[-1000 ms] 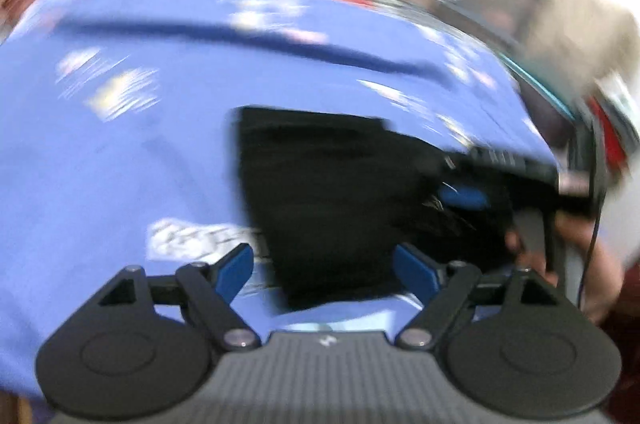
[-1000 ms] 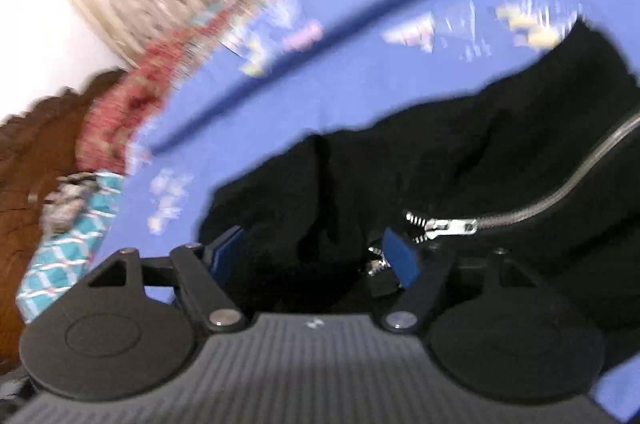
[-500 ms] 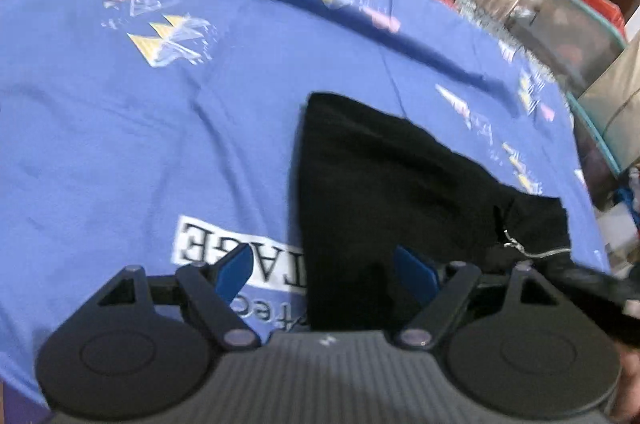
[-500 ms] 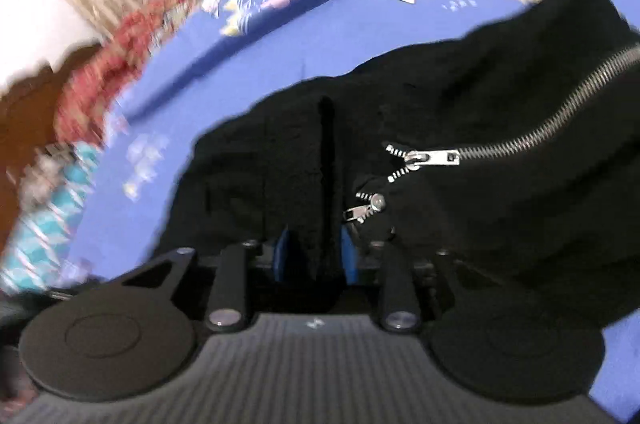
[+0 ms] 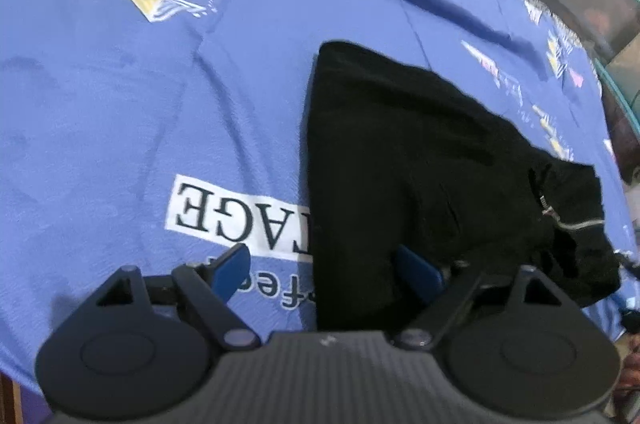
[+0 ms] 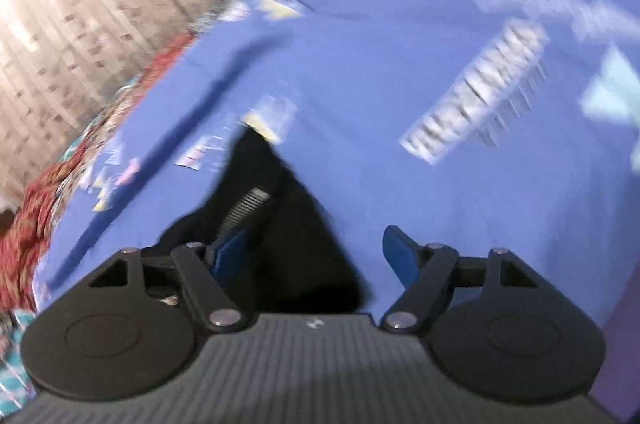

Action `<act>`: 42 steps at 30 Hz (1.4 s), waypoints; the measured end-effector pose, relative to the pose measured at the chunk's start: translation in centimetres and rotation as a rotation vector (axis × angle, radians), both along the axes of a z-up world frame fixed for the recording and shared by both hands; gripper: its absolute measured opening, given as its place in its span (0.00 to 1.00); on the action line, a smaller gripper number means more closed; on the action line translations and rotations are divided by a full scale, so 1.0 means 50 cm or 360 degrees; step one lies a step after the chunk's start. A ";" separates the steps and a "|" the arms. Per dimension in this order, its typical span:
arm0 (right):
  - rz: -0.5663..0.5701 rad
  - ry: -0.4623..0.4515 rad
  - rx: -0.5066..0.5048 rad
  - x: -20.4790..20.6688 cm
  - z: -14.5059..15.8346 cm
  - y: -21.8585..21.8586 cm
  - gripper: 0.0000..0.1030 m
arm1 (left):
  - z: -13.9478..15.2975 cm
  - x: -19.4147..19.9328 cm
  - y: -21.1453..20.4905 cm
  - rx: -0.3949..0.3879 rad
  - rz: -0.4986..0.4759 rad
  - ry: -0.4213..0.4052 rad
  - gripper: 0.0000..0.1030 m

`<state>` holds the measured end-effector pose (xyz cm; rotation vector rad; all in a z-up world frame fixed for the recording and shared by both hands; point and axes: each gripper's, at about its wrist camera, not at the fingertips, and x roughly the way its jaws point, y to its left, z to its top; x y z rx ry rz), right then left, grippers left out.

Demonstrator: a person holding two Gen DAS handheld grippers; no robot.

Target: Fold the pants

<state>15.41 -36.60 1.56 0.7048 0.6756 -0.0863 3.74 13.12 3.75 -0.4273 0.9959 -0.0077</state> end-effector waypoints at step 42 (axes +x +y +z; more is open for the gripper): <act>0.1266 0.0048 -0.0268 0.028 0.018 0.467 0.41 | 0.015 0.078 -0.017 0.0152 -0.0090 0.0057 0.80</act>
